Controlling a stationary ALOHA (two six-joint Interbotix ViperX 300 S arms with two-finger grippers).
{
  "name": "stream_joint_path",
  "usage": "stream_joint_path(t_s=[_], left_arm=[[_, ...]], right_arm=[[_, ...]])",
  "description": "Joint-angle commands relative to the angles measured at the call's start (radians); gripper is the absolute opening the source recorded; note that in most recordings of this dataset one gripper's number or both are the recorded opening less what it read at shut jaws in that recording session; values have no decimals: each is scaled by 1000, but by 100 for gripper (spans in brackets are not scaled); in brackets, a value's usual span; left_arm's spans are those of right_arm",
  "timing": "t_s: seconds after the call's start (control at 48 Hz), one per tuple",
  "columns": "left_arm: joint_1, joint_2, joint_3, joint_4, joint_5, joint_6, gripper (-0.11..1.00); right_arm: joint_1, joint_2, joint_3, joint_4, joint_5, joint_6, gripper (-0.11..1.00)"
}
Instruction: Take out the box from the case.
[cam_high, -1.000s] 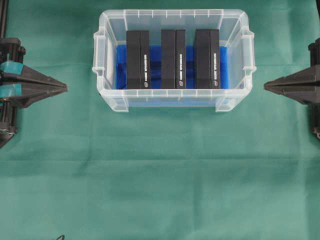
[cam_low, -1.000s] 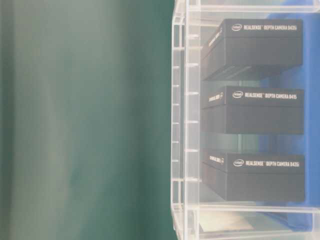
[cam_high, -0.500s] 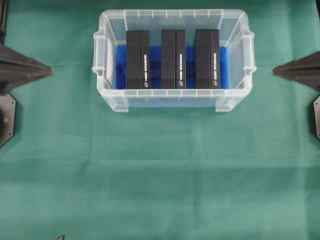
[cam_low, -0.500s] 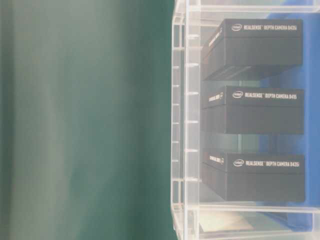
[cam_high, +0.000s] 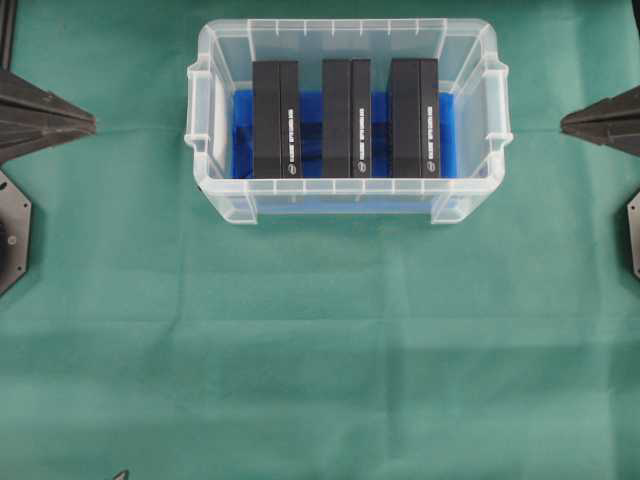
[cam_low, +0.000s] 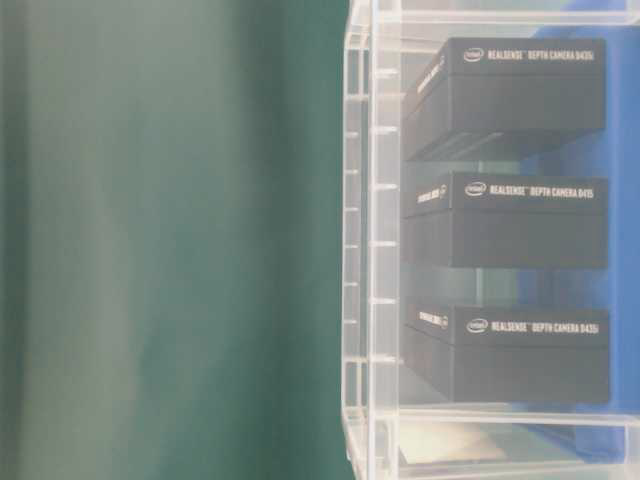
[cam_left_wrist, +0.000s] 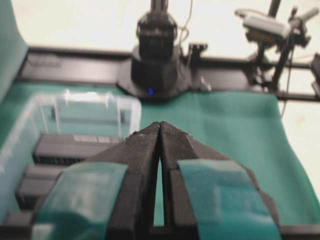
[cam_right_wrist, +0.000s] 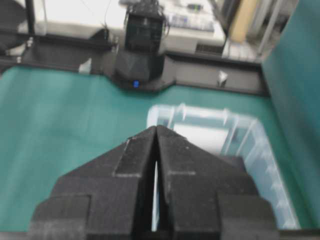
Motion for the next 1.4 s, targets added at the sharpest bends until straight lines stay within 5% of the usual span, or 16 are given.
stream_joint_path(t_s=[0.0, 0.229, 0.521, 0.813, 0.938, 1.042, 1.125, 1.376], left_arm=[[-5, 5, -31, 3, 52, -28, 1], [-17, 9, -98, 2, 374, -115, 1], [-32, 55, -206, 2, 765, -167, 1], [-54, 57, -207, 2, 802, -175, 1], [-54, 57, -209, 2, 813, -230, 1], [-54, 58, -212, 2, 834, -356, 1], [-54, 63, -212, 2, 887, -522, 1], [-54, 103, -232, 15, 1114, -989, 1]], right_arm=[[-3, 6, -46, 2, 80, 25, -1], [-3, 21, -129, -3, 456, 146, -1], [-3, 98, -244, -21, 841, 198, -1], [-2, 120, -253, -21, 930, 202, -1], [-3, 127, -256, -21, 953, 256, -1], [-3, 137, -258, -21, 989, 379, -1], [-3, 152, -259, -23, 1028, 522, -1], [-3, 216, -261, -78, 1183, 1100, -1]])
